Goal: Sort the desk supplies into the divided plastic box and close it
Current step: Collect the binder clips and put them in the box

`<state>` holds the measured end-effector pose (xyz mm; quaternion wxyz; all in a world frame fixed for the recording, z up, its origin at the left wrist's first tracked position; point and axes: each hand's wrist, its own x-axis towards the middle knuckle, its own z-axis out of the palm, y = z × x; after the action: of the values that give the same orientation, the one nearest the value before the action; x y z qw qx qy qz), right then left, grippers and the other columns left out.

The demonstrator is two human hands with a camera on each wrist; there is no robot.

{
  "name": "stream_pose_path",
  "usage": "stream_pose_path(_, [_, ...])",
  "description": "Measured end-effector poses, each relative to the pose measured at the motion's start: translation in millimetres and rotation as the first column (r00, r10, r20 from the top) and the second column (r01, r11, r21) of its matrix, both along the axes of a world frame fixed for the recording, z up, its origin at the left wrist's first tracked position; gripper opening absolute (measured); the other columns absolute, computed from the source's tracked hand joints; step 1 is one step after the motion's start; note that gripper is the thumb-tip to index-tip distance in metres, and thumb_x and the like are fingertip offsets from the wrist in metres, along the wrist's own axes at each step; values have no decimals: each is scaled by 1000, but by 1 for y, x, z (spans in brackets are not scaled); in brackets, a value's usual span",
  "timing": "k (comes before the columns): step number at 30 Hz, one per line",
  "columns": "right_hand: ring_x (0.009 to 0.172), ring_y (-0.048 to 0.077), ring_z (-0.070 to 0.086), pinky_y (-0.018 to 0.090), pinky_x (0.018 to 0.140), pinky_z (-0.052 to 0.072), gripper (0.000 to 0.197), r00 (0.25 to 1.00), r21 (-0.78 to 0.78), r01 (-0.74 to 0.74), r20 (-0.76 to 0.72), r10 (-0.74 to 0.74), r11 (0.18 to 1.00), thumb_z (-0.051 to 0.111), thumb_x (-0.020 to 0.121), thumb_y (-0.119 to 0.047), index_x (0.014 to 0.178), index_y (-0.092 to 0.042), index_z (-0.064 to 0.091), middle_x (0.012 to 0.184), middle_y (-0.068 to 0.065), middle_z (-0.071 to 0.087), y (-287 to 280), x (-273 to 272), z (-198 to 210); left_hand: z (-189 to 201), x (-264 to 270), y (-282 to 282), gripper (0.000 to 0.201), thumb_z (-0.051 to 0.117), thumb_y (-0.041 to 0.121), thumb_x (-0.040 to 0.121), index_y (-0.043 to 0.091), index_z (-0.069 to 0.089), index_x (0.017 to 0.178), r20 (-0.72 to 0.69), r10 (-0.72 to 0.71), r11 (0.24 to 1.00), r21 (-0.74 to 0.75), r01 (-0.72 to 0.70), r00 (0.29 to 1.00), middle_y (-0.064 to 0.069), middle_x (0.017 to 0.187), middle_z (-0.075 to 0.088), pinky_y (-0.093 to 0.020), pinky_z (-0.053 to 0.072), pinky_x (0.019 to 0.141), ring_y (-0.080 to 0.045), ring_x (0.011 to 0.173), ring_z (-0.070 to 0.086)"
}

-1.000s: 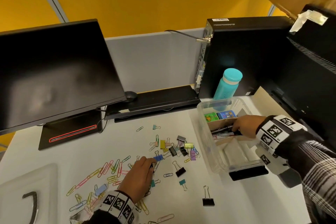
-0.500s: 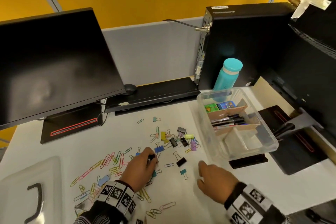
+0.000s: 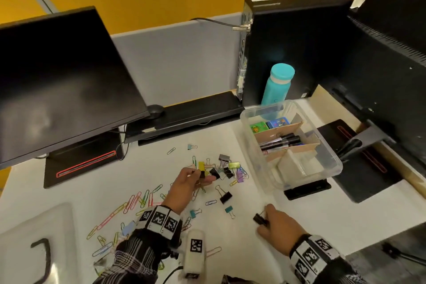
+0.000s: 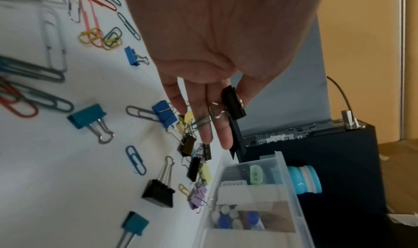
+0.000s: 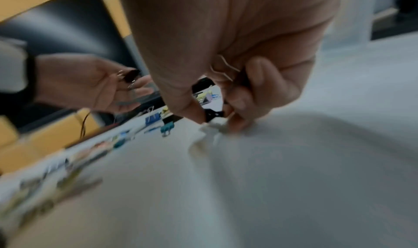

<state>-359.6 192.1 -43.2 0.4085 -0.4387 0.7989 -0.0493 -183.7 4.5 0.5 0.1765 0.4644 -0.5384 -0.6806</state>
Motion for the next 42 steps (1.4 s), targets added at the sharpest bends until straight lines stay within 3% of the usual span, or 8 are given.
stream_pose_path(3, [54,4,42,18,52,32,18,941,-130,168,318,-119,977,49,93,-25,80,-17,39,71,-2,50,-1,-1,7,13,2,3,22,32,23,103,6,45,102,-24,5,999,38,-5,1000,-13,100,74,-15,51,74,-20,91,71])
stream_pose_path(8, [38,11,34,18,38,23,21,474,41,511,820,-321,858,35,96,-21,81,-8,43,67,7,54,-24,1,27,33,8,7,26,25,28,104,9,43,106,-84,-6,996,91,14,996,-10,102,74,-39,47,95,-24,99,69])
stream_pose_path(18, [40,12,39,18,40,23,42,440,9,627,821,-363,779,29,101,-30,84,-9,61,58,3,56,-80,35,44,49,-1,29,19,34,31,102,13,38,96,-133,-97,982,149,117,986,-11,110,71,-45,50,97,-27,101,69])
stream_pose_path(24, [48,12,40,21,38,22,29,234,94,671,914,-330,735,52,93,-31,97,-4,61,68,4,55,-90,41,48,51,11,25,17,37,27,102,14,45,94,-95,-65,995,72,72,993,-4,112,70,-38,50,94,-19,105,66])
stream_pose_path(28, [47,14,41,21,39,27,19,367,13,627,877,-311,779,61,88,-17,78,-10,47,65,4,45,-89,37,52,55,23,18,19,43,25,99,10,54,95,-5,85,996,-23,-85,996,-6,100,61,-32,47,88,-13,95,61])
stream_pose_path(33, [45,8,41,18,45,35,31,813,-367,346,576,-81,864,70,83,-30,67,-16,46,55,-5,44,-95,46,69,63,30,11,22,43,24,99,9,59,99,-106,222,973,84,-214,969,0,90,65,-32,48,83,-16,85,63])
stream_pose_path(37, [53,0,46,13,56,39,19,892,-546,232,450,48,805,71,80,-35,94,-24,63,60,-9,49,-103,63,84,68,27,10,27,44,21,98,0,57,108,-189,254,964,134,-231,949,-3,83,65,-30,54,78,-17,79,64])
stream_pose_path(42, [51,-1,47,11,54,37,16,882,-580,272,469,42,767,66,86,-24,72,-16,63,59,-6,57,-111,68,94,75,26,8,25,44,22,98,1,58,104,-217,268,963,103,-250,939,2,72,70,-29,56,76,-15,76,66])
